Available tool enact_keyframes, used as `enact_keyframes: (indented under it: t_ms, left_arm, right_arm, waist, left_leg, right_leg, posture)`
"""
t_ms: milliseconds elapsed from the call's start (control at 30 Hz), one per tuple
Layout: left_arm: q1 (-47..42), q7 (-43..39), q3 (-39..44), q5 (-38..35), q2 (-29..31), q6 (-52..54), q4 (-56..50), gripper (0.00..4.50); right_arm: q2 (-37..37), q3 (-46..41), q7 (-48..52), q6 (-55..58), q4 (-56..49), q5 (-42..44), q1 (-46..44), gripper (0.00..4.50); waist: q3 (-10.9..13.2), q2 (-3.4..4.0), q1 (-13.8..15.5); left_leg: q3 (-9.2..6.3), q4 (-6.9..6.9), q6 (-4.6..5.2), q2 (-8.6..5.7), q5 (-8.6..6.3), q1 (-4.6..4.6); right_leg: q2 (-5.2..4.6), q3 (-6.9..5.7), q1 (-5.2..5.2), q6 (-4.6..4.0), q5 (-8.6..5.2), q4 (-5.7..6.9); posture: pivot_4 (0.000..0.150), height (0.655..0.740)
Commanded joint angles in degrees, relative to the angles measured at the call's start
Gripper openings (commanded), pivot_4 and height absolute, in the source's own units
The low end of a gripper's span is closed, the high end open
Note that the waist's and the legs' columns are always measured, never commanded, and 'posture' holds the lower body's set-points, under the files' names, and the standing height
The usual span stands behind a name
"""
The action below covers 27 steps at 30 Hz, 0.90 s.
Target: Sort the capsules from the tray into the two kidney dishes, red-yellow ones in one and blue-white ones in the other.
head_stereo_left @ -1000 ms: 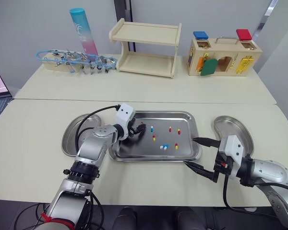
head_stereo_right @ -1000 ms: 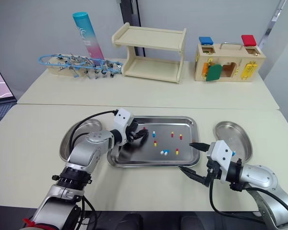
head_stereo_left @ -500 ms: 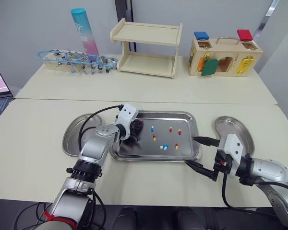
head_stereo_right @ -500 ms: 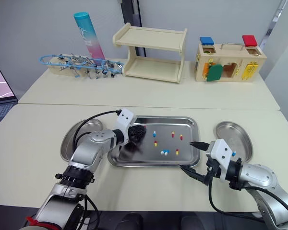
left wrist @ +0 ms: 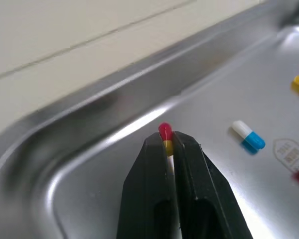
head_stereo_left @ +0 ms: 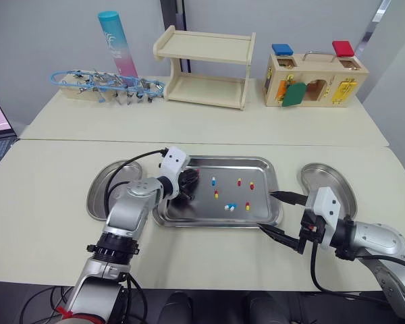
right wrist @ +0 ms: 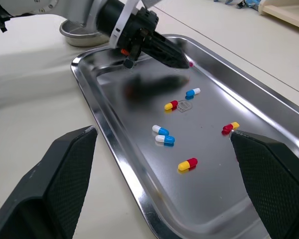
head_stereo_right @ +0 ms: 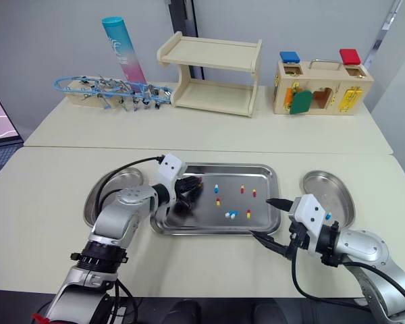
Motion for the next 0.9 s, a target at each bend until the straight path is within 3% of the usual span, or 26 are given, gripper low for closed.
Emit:
enact_keyframes:
  t_ms: [33, 200, 400, 733, 900]
  left_arm:
    - [1.8, -1.5, 6.4, -5.0, 3.9, 4.6, -11.2, 0.01]
    - [8.6, -2.1, 17.8, -9.6, 12.4, 11.0, -19.3, 0.01]
    - [20.5, -3.8, 29.0, -11.0, 20.4, 12.0, -21.1, 0.01]
    - [24.4, -2.1, 30.3, -11.0, 20.0, 7.8, -17.8, 0.01]
    - [25.4, -2.3, 30.7, -11.7, 20.2, 7.2, -17.6, 1.39]
  right_arm:
    - [-0.9, -0.7, 0.9, 0.2, -2.7, 1.8, -0.6, 4.50]
    - [-2.3, 0.9, 3.2, 1.1, -3.3, 3.3, -2.6, 4.50]
    - [-0.9, 6.6, 6.1, 1.1, -2.0, 3.9, -9.6, 4.50]
    - [2.4, 12.2, 7.8, 1.0, 1.3, 3.0, -16.8, 4.50]
    - [2.0, 12.0, 7.9, 1.4, 1.3, 3.1, -16.9, 4.50]
  waist:
    - [0.0, 0.00, -0.1]
    - [0.0, 0.01, -0.4]
    - [0.0, 0.00, -0.4]
    - [0.0, -0.07, 0.3]
    - [0.0, -0.07, -0.2]
  left_leg:
    - [0.00, -0.01, 0.00, 0.00, 0.00, 0.01]
    - [-0.01, -0.04, 0.02, 0.01, -0.01, 0.08]
    - [-0.02, -0.05, 0.02, 0.01, -0.01, 0.07]
    - [-0.04, -0.04, 0.02, 0.01, -0.01, -0.02]
    - [-0.06, -0.06, 0.02, 0.02, -0.01, 0.02]
  right_leg:
    - [0.00, 0.01, 0.00, 0.00, 0.00, -0.01]
    - [0.01, 0.03, 0.01, 0.00, 0.00, 0.01]
    - [0.00, 0.03, -0.01, 0.00, 0.00, 0.00]
    - [-0.03, -0.06, -0.03, -0.01, 0.00, -0.04]
    - [-0.01, -0.04, -0.05, -0.01, 0.00, 0.01]
  posture:
    - [0.150, 0.7400]
    - [0.150, 0.7400]
    - [0.150, 0.7400]
    - [0.150, 0.7400]
    - [0.150, 0.7400]
